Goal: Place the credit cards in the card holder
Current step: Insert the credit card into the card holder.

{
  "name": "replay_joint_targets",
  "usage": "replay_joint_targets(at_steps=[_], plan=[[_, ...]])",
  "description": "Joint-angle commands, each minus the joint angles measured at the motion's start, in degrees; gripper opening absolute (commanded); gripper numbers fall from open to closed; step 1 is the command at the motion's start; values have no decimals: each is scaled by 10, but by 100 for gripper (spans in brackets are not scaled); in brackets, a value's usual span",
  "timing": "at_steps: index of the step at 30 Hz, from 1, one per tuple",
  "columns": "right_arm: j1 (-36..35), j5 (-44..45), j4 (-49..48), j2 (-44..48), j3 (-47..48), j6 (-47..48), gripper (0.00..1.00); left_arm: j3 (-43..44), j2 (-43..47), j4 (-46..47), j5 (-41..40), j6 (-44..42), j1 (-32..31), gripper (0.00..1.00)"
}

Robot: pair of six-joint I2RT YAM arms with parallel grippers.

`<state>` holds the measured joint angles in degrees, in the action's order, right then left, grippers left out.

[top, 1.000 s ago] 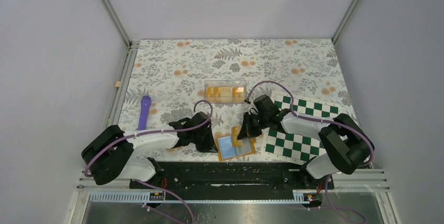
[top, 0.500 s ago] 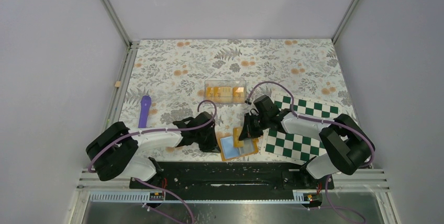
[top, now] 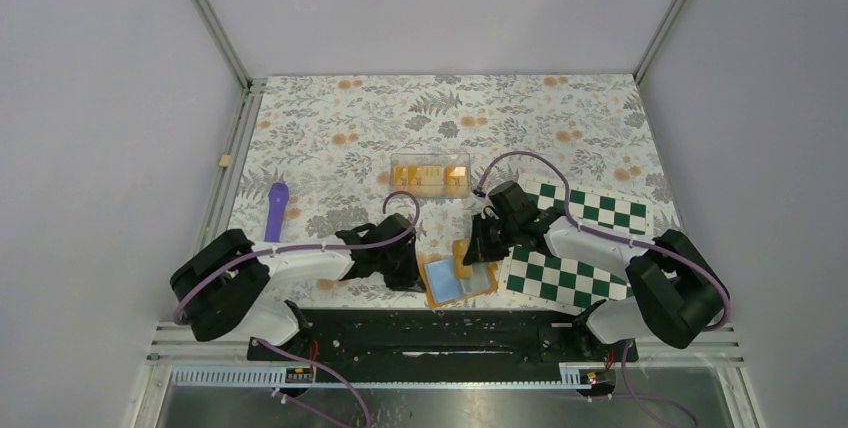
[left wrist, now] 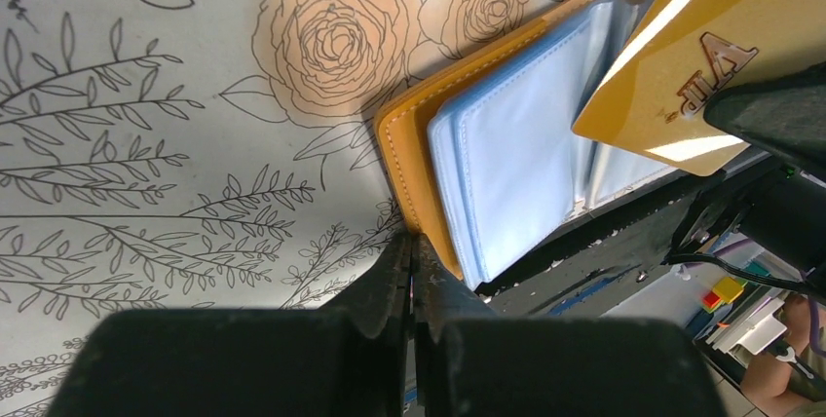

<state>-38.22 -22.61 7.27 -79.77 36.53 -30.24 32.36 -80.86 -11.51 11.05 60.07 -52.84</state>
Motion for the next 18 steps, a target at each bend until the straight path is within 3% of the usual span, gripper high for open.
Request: replay_joint_targets(at_steps=[1,8,18], plan=[[-4,31,16,-1,17,21,0,-16,-36,-71,-63,-14,-9,0],[5,11,2,-16,3,15,0,-10,-47,-71,-64,-13,-15,0],[84,-135,-136,-31,-75,-47,0,-4,-55,-71,-64,-12,-21,0]])
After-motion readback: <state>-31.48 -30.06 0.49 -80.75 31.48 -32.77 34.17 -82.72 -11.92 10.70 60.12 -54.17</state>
